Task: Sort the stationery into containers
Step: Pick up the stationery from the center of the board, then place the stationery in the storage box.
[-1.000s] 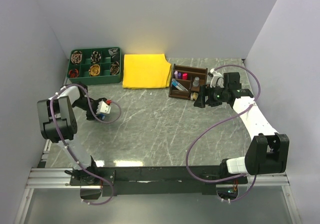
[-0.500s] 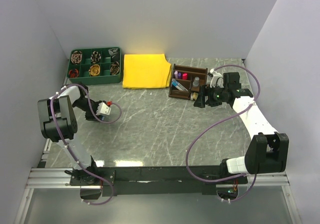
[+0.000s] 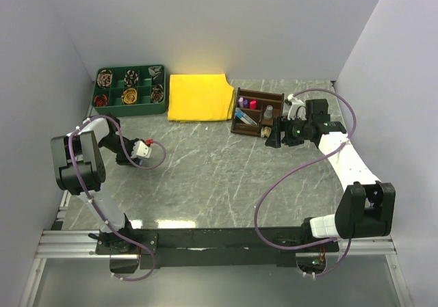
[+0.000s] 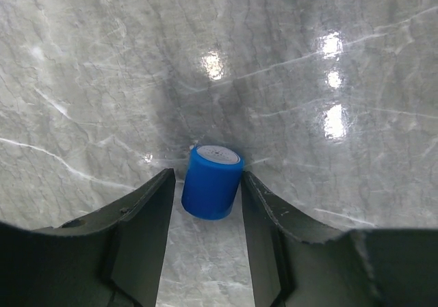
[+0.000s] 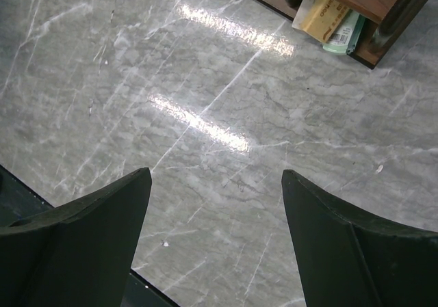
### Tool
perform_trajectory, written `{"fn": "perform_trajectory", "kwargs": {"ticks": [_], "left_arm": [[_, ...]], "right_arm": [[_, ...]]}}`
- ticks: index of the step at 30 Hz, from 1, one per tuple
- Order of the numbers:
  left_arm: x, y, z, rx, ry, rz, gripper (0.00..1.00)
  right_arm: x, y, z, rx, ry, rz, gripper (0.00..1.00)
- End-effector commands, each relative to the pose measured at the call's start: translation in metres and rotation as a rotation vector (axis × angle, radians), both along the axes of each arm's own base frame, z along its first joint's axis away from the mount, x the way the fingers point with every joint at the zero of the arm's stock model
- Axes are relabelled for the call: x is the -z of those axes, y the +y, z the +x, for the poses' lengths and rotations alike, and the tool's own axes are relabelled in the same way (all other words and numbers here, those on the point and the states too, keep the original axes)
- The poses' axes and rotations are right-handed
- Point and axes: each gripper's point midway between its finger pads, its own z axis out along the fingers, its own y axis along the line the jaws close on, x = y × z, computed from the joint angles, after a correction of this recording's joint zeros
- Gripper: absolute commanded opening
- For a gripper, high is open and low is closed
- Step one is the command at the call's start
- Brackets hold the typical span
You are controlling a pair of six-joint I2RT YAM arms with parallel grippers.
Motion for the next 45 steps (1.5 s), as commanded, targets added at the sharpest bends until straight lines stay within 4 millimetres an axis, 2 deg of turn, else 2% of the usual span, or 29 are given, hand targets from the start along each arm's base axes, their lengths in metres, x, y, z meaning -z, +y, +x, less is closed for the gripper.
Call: {"fn": "perform_trajectory", "kwargs": {"ticks": [1, 6, 12, 14, 18, 20, 21, 22, 24, 26, 27, 28, 29, 30, 31, 32, 33, 34, 35, 36, 39, 43, 45], "left_arm": [[0.006, 0.005, 0.008, 0.510, -0.236, 0.059, 0.49], [0.008, 0.009, 0.006, 0.497, -0.223, 0.060, 0.46], [0.009, 0.009, 0.003, 0.488, -0.208, 0.058, 0.37], [0.006, 0.006, 0.001, 0.487, -0.197, 0.038, 0.30], [-0.012, -0.012, -0.001, 0.461, -0.195, -0.024, 0.28], [-0.033, -0.023, 0.005, 0.445, -0.227, -0.061, 0.25], [-0.042, -0.030, -0.005, 0.430, -0.190, -0.096, 0.25], [-0.066, -0.041, 0.003, 0.424, -0.244, -0.130, 0.24], [-0.092, -0.057, 0.002, 0.390, -0.254, -0.188, 0.22], [-0.136, -0.088, 0.011, 0.382, -0.329, -0.285, 0.17], [-0.148, -0.099, 0.013, 0.332, -0.313, -0.323, 0.14], [-0.171, -0.120, 0.025, 0.353, -0.371, -0.352, 0.05], [-0.190, -0.139, 0.031, 0.332, -0.392, -0.440, 0.01], [-0.201, -0.144, 0.038, 0.227, -0.342, -0.487, 0.01], [-0.220, -0.172, 0.042, 0.240, -0.341, -0.542, 0.01], [-0.235, -0.184, 0.059, 0.229, -0.395, -0.574, 0.01], [-0.242, -0.194, 0.059, 0.137, -0.299, -0.627, 0.01], [-0.251, -0.209, 0.061, 0.130, -0.282, -0.655, 0.01], [-0.266, -0.218, 0.077, 0.127, -0.338, -0.689, 0.01], [-0.270, -0.225, 0.076, 0.040, -0.241, -0.729, 0.01], [-0.288, -0.246, 0.088, -0.035, -0.196, -0.809, 0.01], [-0.290, -0.266, 0.091, -0.073, -0.113, -0.835, 0.01], [-0.289, -0.273, 0.089, -0.084, -0.073, -0.835, 0.01]], "right_arm": [[-0.019, 0.001, 0.008, 0.003, -0.068, -0.001, 0.85], [-0.018, 0.002, 0.010, 0.003, -0.066, 0.007, 0.85], [-0.022, 0.005, 0.014, -0.003, -0.071, 0.017, 0.84], [-0.030, 0.009, 0.016, -0.019, -0.088, 0.035, 0.84], [-0.053, 0.028, 0.018, -0.073, -0.133, 0.082, 0.84], [-0.066, 0.036, 0.021, -0.083, -0.152, 0.111, 0.84], [-0.070, 0.037, 0.023, -0.083, -0.162, 0.117, 0.84], [-0.075, 0.040, 0.024, -0.064, -0.149, 0.146, 0.84], [-0.088, 0.042, 0.030, -0.055, -0.171, 0.176, 0.84], [-0.102, 0.045, 0.039, -0.020, -0.176, 0.237, 0.84], [-0.109, 0.051, 0.039, -0.031, -0.165, 0.286, 0.85], [-0.112, 0.055, 0.042, -0.013, -0.128, 0.334, 0.85], [-0.125, 0.059, 0.046, -0.025, -0.142, 0.367, 0.85], [-0.127, 0.065, 0.046, -0.051, -0.120, 0.401, 0.85], [-0.133, 0.069, 0.047, -0.056, -0.106, 0.428, 0.84], [-0.146, 0.072, 0.050, -0.069, -0.124, 0.442, 0.84], [-0.147, 0.075, 0.053, -0.077, -0.117, 0.450, 0.82], [-0.152, 0.077, 0.052, -0.083, -0.110, 0.467, 0.81], [-0.156, 0.079, 0.054, -0.083, -0.121, 0.474, 0.81], [-0.156, 0.079, 0.055, -0.081, -0.118, 0.479, 0.81], [-0.154, 0.086, 0.048, -0.100, -0.098, 0.497, 0.81], [-0.146, 0.105, 0.030, -0.150, -0.058, 0.515, 0.81], [-0.143, 0.110, 0.028, -0.142, -0.053, 0.512, 0.82]]}}
